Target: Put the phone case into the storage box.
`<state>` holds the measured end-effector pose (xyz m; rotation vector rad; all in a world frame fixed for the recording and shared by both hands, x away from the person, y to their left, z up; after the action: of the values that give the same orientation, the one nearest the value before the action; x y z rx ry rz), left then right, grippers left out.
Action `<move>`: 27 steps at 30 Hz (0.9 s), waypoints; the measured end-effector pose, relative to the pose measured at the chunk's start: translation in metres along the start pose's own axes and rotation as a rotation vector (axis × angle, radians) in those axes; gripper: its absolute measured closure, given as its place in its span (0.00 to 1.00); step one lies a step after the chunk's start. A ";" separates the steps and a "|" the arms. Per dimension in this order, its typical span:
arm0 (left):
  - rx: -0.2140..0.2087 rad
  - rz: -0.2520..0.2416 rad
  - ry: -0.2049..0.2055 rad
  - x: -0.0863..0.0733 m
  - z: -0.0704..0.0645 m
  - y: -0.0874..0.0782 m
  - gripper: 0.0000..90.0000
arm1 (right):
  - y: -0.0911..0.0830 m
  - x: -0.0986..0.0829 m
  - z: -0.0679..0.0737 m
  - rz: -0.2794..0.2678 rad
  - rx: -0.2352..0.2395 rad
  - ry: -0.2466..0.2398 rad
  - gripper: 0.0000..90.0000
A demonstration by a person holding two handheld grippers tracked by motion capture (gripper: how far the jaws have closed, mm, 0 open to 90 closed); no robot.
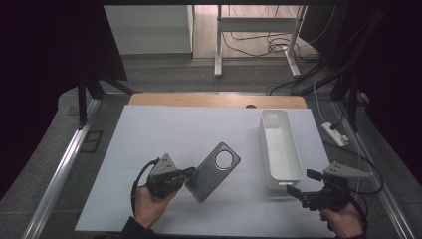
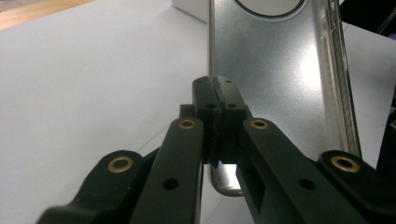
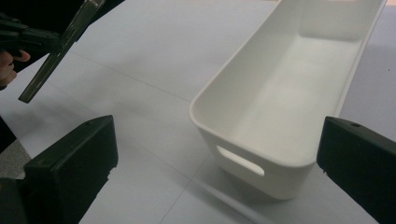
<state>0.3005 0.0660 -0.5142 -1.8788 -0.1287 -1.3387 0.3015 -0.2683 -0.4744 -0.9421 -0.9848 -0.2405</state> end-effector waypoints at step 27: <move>-0.019 -0.023 -0.001 0.008 0.000 0.007 0.99 | 0.053 0.029 0.039 0.044 0.103 -0.042 0.00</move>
<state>0.3071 0.0582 -0.5110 -1.8988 -0.1389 -1.3586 0.3244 -0.2007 -0.4730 -0.8763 -1.0041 -0.1318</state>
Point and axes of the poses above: each handheld gripper's, and its own axes: y roughly forward along the jaws, x roughly out of its top, z roughly to its left, the point moved 9 cm from there along y, roughly forward along the jaws, and after that the axes turned 2 degrees about z, right-handed, at the moved point
